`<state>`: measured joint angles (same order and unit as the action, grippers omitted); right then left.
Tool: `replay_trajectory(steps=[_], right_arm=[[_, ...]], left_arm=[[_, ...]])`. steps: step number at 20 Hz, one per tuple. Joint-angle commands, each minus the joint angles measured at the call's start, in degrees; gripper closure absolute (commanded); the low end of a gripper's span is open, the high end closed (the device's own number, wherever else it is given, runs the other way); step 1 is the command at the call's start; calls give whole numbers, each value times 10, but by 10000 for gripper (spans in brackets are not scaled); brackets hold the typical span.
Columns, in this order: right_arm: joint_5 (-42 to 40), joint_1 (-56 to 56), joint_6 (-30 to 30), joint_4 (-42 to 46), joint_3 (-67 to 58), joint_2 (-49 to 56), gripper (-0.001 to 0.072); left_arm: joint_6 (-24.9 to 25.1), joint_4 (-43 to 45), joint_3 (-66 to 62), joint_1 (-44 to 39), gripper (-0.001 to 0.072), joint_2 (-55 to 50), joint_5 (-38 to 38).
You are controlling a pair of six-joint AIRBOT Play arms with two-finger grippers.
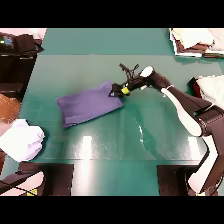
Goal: Fold the shirts.
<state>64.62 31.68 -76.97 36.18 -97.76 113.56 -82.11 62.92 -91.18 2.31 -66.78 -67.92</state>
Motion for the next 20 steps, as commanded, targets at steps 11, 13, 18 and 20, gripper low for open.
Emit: replay_trajectory(steps=[11,13,18,20], right_arm=[[45,-418,-102,238,-76,-214,692],[44,-490,-102,238,-76,-225,692],[27,-595,-102,233,-76,-227,692],[11,-605,-100,233,-76,-230,692]], left_arm=[[15,-6,0,-171,685,-6,57],[11,-6,0,-171,685,-6,59],[-11,-6,1,-171,685,-9,60],[-11,-6,1,-171,685,-9,60]])
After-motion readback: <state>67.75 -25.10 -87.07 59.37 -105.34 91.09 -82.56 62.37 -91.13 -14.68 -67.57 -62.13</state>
